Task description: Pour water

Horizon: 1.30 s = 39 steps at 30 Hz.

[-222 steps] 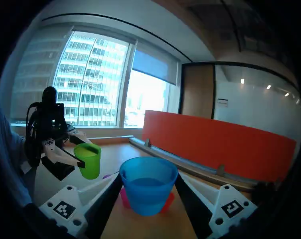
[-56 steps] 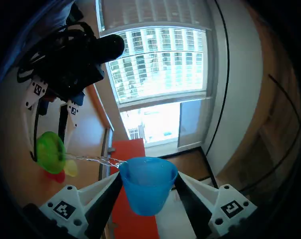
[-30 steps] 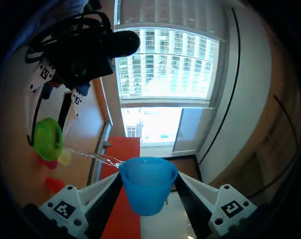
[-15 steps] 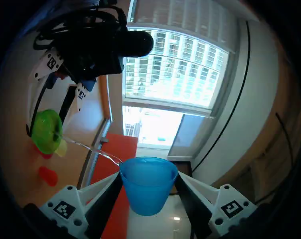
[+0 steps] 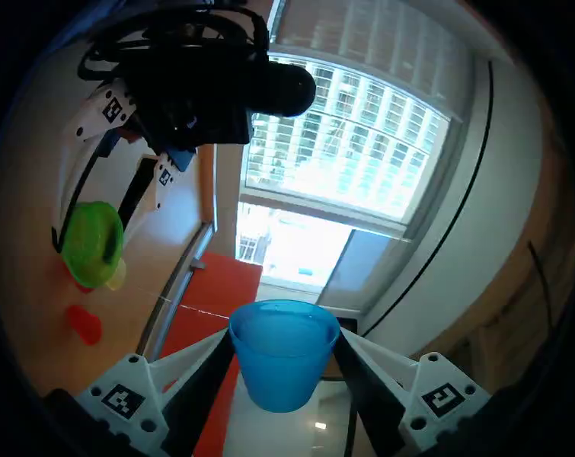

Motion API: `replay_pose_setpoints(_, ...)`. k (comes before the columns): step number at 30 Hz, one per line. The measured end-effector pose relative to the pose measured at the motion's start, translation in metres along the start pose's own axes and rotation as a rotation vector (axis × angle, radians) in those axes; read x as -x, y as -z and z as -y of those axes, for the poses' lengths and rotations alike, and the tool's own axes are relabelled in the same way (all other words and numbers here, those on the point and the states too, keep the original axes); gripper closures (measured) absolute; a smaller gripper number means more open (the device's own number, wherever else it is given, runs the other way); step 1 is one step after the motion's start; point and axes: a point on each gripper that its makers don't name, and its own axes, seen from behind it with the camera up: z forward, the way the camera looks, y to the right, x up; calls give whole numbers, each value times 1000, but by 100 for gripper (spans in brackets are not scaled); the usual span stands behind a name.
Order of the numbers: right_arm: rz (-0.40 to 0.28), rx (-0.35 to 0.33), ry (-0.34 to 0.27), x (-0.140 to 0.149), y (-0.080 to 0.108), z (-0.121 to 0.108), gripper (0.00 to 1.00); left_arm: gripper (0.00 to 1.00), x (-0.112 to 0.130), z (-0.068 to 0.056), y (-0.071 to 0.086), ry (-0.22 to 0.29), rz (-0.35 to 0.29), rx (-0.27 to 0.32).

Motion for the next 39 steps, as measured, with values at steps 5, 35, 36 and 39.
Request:
replay_pose_setpoints(5, -3, -1, -22, 0, 0, 1, 9, 13, 0, 2, 0, 2, 0, -4)
replay_pose_setpoints(35, 4, -42, -1055, 10, 22, 29, 10, 14, -4, 8, 3, -15, 9, -24)
replay_pose_setpoints(36, -2, -45, -1100, 8, 23, 29, 10, 13, -4, 9, 3, -15, 9, -25)
replay_pose_setpoints(39, -15, -58, -1215, 2, 26, 29, 9, 13, -5, 10, 2, -14, 9, -27)
